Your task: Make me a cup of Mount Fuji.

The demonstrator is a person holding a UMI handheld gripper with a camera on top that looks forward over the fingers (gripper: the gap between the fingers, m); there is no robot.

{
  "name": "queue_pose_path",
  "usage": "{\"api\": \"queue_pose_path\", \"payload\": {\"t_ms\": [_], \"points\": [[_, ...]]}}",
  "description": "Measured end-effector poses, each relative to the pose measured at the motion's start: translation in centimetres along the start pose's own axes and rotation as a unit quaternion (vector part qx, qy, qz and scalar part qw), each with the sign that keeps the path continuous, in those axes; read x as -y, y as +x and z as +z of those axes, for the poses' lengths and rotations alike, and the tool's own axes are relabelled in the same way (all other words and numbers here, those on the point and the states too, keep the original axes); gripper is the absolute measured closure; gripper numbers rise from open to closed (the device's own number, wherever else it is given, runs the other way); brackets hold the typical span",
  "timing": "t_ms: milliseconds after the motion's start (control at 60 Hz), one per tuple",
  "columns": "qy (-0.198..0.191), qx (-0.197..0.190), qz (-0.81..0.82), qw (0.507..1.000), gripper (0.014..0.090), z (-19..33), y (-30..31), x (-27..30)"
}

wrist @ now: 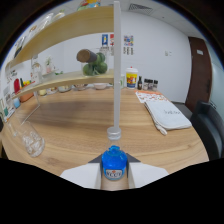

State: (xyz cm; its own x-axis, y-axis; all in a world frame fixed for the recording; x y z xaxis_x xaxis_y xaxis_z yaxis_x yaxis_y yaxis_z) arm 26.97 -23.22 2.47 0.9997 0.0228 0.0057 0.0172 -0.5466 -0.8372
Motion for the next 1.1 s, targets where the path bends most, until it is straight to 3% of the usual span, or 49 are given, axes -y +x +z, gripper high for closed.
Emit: {"api": "queue_pose_path", "payload": {"t_ms": [83,400,517,600,783,1100], "points": [[-0.02,0.001,0.013,1.0,0.0678,0.0,-0.1,-1.1],[-0.037,-0.021,0.03,0.999,0.0657,-0.6,0.7,-2.3],[-0.036,-0.036,0.044,0.998,0.0454,-1.6,0.6,-1.8],[-0.024,-0.059,0.05,0.997,0.0181,-3.7,0.4,-0.6],[-0.008,-0.103,0.073,0.992,0.02,-8.8,-3.1,2.4],[-0.015,-0.079,0.079,0.994,0.0195,-10.2,-17.1,5.1]]}}
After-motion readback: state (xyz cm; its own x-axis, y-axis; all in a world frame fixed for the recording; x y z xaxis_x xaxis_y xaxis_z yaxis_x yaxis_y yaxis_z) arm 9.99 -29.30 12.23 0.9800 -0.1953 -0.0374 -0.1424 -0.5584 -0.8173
